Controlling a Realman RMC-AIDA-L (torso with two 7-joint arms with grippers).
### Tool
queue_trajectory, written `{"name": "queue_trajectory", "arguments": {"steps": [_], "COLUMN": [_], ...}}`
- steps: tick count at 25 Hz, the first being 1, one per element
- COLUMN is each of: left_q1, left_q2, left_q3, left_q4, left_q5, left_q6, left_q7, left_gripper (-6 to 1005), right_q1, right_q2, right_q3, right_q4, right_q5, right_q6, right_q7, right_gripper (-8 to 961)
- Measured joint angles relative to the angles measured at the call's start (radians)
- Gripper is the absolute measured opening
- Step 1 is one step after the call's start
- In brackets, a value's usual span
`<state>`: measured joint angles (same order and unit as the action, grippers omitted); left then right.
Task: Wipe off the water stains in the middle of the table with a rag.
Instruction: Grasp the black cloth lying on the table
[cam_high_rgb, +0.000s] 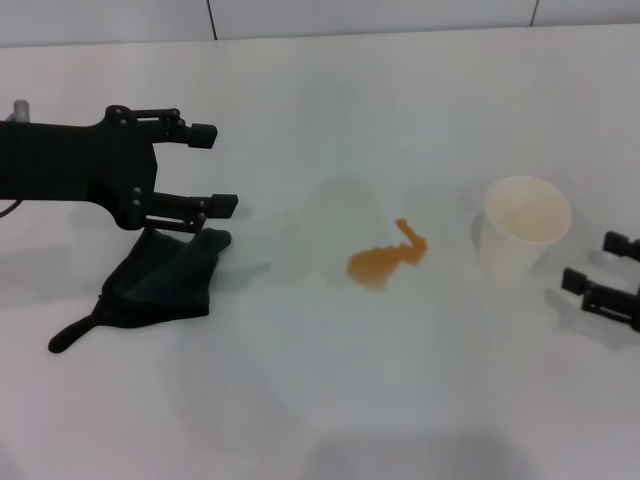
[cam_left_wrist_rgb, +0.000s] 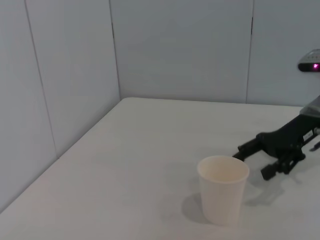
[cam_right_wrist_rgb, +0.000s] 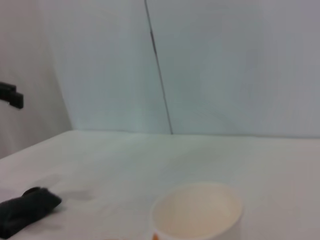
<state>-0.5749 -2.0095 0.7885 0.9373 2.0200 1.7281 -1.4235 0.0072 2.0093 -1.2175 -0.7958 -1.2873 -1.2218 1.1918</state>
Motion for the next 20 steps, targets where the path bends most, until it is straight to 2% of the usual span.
{"name": "queue_trajectory", "arguments": {"steps": [4, 12, 15, 20], "left_q1": [0.001, 0.0, 0.001, 0.002], "left_q2": [0.0, 0.0, 0.001, 0.003], "left_q3": [0.0, 0.0, 0.0, 0.0], "left_q4": [0.001, 0.001, 0.002, 0.002], "left_q5": [0.0, -0.002, -0.009, -0.012], "left_q6": [0.001, 0.001, 0.001, -0.001], "left_q7": [0.001, 0.001, 0.001, 0.003], "left_gripper": [830, 830, 830, 830], "right_q1": [-0.016, -0.012, -0.002, 0.038], "right_q2": [0.003, 0.005, 0.005, 0.004], "right_q3": [0.037, 0.105, 0.094, 0.014], "right_q4": [-0.03, -0.051, -0.067, -0.109], "right_q5": [0.006, 0.055, 0.063, 0.076], "right_q6": [-0.024, -0.165, -0.213, -0.228], "right_q7": [0.0, -0.006, 0.0, 0.039], "right_gripper": [861, 860, 860, 860]}}
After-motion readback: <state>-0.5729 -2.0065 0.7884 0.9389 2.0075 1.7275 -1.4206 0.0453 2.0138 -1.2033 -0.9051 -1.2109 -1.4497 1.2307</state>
